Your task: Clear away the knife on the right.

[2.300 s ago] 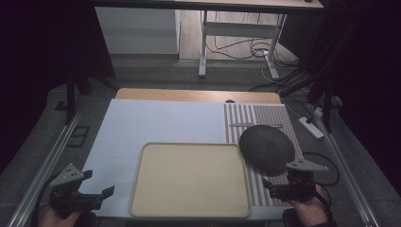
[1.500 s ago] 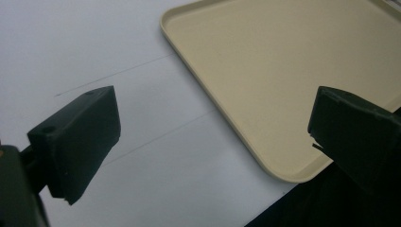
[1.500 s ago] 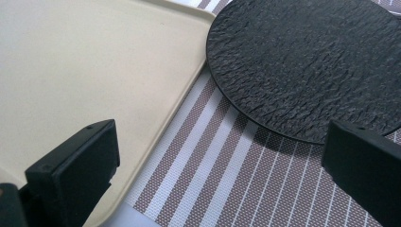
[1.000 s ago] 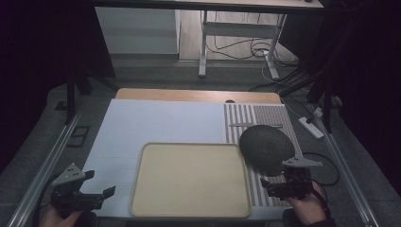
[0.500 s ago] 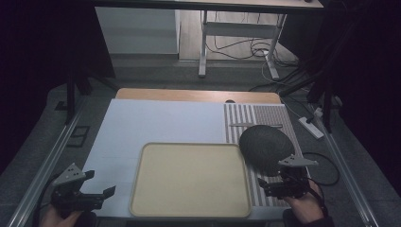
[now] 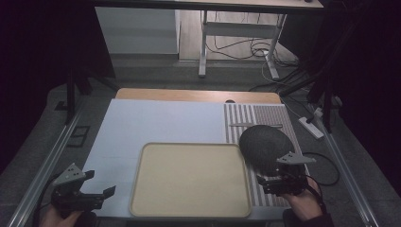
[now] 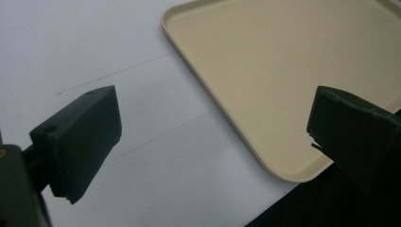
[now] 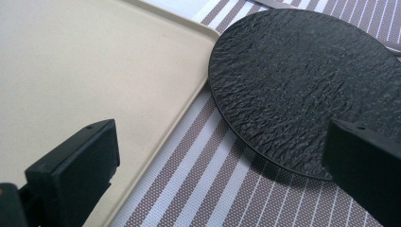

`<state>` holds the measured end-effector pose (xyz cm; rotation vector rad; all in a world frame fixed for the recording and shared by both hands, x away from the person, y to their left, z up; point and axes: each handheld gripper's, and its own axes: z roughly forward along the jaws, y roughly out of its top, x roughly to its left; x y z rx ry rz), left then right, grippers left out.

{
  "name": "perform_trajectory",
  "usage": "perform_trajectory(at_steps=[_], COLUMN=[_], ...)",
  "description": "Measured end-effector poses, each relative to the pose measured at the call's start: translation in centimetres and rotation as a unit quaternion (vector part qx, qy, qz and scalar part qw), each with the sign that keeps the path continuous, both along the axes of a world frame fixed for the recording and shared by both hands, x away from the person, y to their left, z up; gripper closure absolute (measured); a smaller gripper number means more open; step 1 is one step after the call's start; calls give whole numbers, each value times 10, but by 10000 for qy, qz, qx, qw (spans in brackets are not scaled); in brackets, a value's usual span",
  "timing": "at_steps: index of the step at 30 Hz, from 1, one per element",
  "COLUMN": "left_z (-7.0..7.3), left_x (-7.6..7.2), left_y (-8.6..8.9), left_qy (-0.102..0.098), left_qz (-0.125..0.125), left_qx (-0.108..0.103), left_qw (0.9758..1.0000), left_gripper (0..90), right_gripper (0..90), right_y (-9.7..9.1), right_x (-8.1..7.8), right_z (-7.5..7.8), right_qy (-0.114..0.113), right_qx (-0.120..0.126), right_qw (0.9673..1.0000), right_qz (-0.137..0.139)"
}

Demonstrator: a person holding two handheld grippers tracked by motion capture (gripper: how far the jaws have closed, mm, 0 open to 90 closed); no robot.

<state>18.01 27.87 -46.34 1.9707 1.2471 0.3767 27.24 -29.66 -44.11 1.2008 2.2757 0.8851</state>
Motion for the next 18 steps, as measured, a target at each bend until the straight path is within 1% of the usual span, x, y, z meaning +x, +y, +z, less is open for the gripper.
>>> perform_trajectory(at_steps=[10, 11, 18], left_z=[0, 0, 0], left_x=[0, 0, 0], left_y=[0, 0, 0], left_qy=[-3, 2, 4], left_qz=[-2, -3, -2], left_qx=[14, 17, 13], left_qw=[10000, 10000, 10000], left_gripper=[44, 44, 44], right_gripper=[0, 0, 0], right_y=[1, 1, 1], right_x=[5, 7, 12], right_z=[-2, -2, -3], right_qy=[28, 31, 0], right_qx=[11, 46, 74], right_qw=[10000, 10000, 9999], right_qz=[55, 65, 119])
